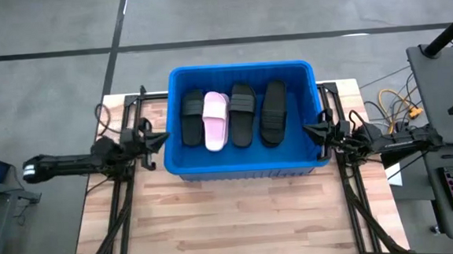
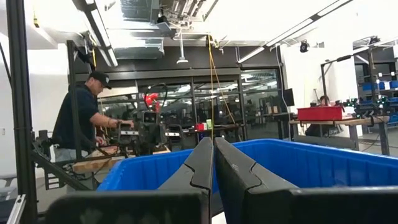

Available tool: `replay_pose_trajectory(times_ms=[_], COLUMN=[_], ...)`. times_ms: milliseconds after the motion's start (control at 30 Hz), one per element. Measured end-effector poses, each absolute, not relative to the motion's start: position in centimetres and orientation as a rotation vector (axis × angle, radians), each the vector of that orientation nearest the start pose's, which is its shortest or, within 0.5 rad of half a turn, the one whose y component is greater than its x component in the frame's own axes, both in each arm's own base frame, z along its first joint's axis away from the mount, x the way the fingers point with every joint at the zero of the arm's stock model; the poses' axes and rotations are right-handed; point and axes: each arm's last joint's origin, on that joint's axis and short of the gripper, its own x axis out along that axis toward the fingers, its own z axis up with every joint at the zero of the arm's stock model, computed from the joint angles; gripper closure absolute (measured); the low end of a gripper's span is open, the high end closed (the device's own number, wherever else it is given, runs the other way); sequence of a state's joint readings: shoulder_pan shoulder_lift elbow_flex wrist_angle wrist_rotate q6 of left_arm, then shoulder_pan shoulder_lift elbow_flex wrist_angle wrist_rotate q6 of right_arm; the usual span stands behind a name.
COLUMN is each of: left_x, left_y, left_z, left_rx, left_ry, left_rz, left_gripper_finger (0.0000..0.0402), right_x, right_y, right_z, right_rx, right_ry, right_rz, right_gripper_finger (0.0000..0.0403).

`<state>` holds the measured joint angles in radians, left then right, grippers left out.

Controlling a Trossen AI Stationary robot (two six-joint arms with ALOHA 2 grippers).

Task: Pick and place slides into bin
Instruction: Return to Home Position

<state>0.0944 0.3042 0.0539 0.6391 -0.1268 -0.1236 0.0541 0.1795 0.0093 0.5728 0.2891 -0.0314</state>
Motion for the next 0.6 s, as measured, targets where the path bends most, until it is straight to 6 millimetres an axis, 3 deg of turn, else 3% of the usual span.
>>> replay_pose_trajectory(times_ms=[133,267,433,600], left_x=[10.0,9.6,8.9,9.3], left_y=[1.3,1.3,1.1,0.9], left_z=[21.4,20.5,20.8,20.2], left_rx=[-0.129,-0.129,-0.120,0.021], left_ry=[-0.433,-0.354,-0.397,-0.326], left_rz=[0.189,0.195,0.171,0.114], left_gripper_finger=[0.0402,0.0402,0.0402,0.0401], right_x=[10.0,10.0,10.1,10.3], right_y=[-0.3,-0.3,-0.1,0.0], right_z=[20.6,20.6,20.4,20.1], right_rx=[0.051,0.059,0.059,0.106], right_ry=[-0.396,-0.397,-0.380,-0.336], right_rz=[-0.235,-0.233,-0.181,-0.138], right_gripper_finger=[0.0394,0.0394,0.0394,0.0394])
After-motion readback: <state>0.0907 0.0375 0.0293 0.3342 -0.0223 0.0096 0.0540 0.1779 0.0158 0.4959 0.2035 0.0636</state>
